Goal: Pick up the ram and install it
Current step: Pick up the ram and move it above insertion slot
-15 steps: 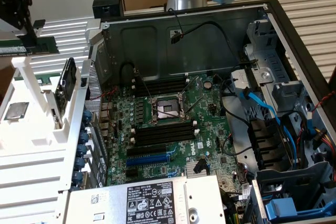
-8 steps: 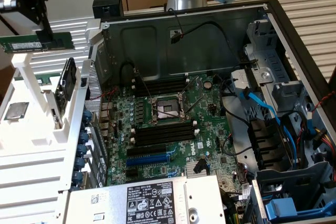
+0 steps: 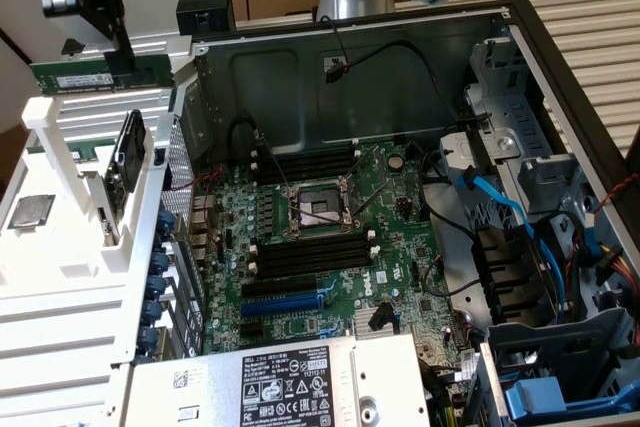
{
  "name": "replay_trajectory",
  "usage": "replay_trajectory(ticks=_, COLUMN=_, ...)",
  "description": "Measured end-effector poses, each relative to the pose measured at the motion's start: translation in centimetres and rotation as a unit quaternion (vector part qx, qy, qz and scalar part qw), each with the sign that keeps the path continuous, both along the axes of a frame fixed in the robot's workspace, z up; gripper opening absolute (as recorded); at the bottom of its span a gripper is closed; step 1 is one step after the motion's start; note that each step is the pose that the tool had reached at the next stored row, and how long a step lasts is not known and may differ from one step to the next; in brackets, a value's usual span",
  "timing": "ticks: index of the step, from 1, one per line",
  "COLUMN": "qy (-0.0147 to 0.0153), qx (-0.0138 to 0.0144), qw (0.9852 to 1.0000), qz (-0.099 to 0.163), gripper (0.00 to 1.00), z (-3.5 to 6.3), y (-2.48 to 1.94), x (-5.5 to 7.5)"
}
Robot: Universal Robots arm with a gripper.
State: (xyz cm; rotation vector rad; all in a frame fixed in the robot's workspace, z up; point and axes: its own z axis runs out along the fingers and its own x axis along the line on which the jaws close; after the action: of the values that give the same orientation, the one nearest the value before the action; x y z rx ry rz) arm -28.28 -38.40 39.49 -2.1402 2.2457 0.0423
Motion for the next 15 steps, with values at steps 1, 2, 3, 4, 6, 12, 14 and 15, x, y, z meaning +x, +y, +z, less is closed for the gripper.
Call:
replay_trajectory(ticks=1, qy=0.0000, qx=0.0001, qw=1.0000, qz=0.000, gripper=0.12, z=0.00, y=0.00, x=0.9)
replay_trajectory(ticks=2, qy=0.0000, qx=0.0002, qw=1.0000, qz=0.001, gripper=0.12, z=0.00, y=0.00, x=1.4)
replay_trajectory(ticks=3, qy=0.0000, qx=0.0002, qw=1.0000, qz=0.001, gripper=0.12, z=0.00, y=0.00, x=1.8)
replay_trajectory(ticks=4, qy=0.0000, qx=0.0002, qw=1.0000, qz=0.001, gripper=0.12, z=0.00, y=0.00, x=2.3)
replay_trajectory(ticks=6, qy=0.0000, qx=0.0002, qw=1.0000, qz=0.002, gripper=0.12, z=0.00, y=0.00, x=3.2)
replay_trajectory(ticks=12, qy=0.0000, qx=0.0003, qw=1.0000, qz=0.003, gripper=0.12, z=0.00, y=0.00, x=6.9)
replay_trajectory(ticks=14, qy=0.0000, qx=0.0003, qw=1.0000, qz=0.003, gripper=0.12, z=0.00, y=0.00, x=7.8)
replay_trajectory(ticks=15, qy=0.0000, qx=0.0003, qw=1.0000, qz=0.003, gripper=0.12, z=0.00, y=0.00, x=8.3)
